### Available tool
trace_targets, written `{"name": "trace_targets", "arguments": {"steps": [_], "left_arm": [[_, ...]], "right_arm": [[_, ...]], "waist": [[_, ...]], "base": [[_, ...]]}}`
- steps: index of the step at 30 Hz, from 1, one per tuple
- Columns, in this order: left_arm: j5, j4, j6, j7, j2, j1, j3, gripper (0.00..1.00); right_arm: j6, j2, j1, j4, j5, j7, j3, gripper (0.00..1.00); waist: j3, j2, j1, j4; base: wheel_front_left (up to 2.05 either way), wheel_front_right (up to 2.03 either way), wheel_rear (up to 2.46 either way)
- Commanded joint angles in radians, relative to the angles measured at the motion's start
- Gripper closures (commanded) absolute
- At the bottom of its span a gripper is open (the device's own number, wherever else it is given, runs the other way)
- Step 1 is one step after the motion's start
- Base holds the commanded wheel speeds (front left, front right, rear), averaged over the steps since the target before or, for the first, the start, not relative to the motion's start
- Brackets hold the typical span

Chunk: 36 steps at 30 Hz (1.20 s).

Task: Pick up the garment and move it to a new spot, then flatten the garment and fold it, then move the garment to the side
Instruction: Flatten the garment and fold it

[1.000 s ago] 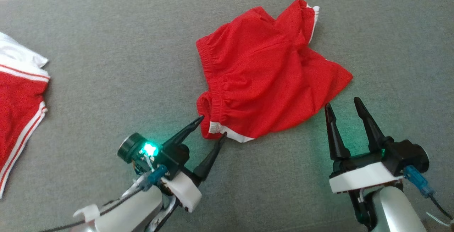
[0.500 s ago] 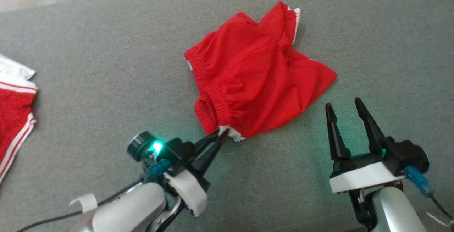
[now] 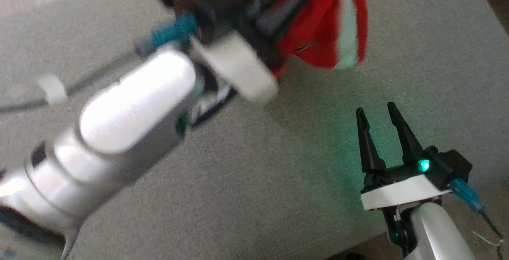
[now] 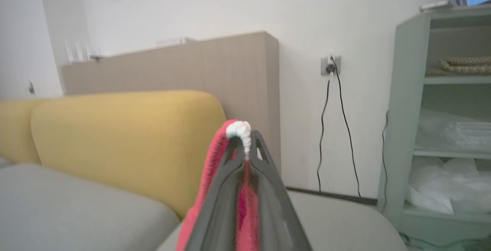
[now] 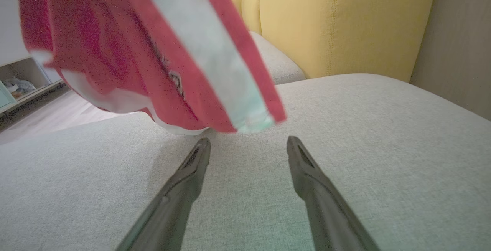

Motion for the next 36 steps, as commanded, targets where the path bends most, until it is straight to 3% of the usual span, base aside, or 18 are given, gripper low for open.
{"name": "trace_targets", "arguments": {"steps": [1, 5, 10, 22, 27, 30, 32, 36], "left_arm": [[-0.004, -0.013, 0.001, 0.002, 0.009, -0.07, 0.069, 1.0], [-0.055, 0.067, 0.022, 0.05, 0.008, -0.104, 0.113, 1.0], [-0.11, 0.127, 0.031, 0.075, 0.083, 0.042, 0.097, 1.0], [-0.197, 0.077, 0.003, -0.067, 0.274, 0.388, 0.106, 1.0], [-0.249, 0.012, 0.001, -0.118, 0.333, 0.474, 0.143, 1.0], [-0.255, -0.003, 0.002, -0.146, 0.352, 0.498, 0.156, 1.0], [-0.251, -0.003, 0.002, -0.16, 0.356, 0.502, 0.16, 1.0], [-0.244, 0.014, -0.003, -0.178, 0.341, 0.497, 0.159, 1.0]], "right_arm": [[-0.001, -0.005, -0.008, -0.028, 0.007, -0.003, 0.024, 0.0], [-0.001, -0.005, 0.008, -0.031, 0.004, -0.003, 0.019, 0.0], [-0.001, -0.005, 0.026, -0.04, -0.004, -0.003, 0.005, 0.0], [-0.001, -0.005, 0.013, -0.053, -0.051, -0.003, -0.014, 0.0], [-0.001, -0.005, -0.012, -0.054, 0.01, -0.003, -0.039, 0.0], [-0.001, -0.005, -0.043, -0.026, 0.092, -0.003, -0.033, 0.0], [-0.001, -0.005, -0.084, 0.007, -0.013, -0.003, 0.024, 0.0], [-0.001, -0.02, -0.175, 0.109, -0.009, -0.003, 0.042, 0.0]], "waist": [[-0.017, 0.0, -0.0002, -0.012], [-0.048, 0.0, -0.0002, -0.01], [-0.057, 0.0, -0.0002, 0.02], [0.0, 0.0, -0.0002, 0.14], [0.026, 0.0, -0.0002, 0.205], [0.041, 0.0, -0.0002, 0.244], [0.052, 0.0, -0.0002, 0.267], [0.063, 0.0, -0.0002, 0.311]], "base": [[0.0, 0.0, 0.0], [0.0, 0.0, 0.0], [0.0, 0.0, 0.0], [0.0, 0.0, 0.0], [0.0, 0.0, 0.0], [0.0, 0.0, 0.0], [0.0, 0.0, 0.0], [0.0, 0.0, 0.0]]}}
